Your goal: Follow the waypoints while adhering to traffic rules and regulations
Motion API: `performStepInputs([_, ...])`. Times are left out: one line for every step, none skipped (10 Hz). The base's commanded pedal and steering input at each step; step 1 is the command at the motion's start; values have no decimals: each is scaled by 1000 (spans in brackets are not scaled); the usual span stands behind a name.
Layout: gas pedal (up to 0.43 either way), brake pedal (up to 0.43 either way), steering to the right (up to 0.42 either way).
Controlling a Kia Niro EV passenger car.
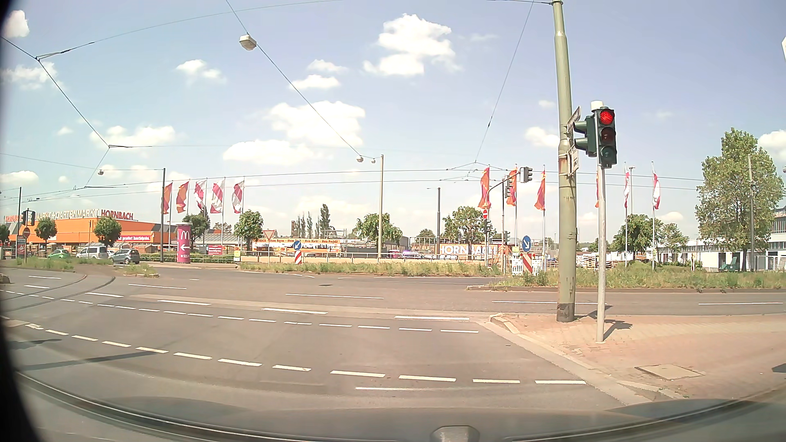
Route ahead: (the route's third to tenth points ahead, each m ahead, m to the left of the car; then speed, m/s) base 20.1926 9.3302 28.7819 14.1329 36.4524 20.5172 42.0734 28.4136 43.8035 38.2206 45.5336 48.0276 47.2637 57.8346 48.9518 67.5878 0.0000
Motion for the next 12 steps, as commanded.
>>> performStepInputs([0, 348, -48])
performStepInputs([0, 354, -48])
performStepInputs([0, 348, -49])
performStepInputs([0, 354, -48])
performStepInputs([0, 348, -48])
performStepInputs([0, 348, -48])
performStepInputs([0, 348, -48])
performStepInputs([0, 348, -48])
performStepInputs([0, 354, -48])
performStepInputs([0, 348, -48])
performStepInputs([0, 348, -48])
performStepInputs([0, 348, -48])
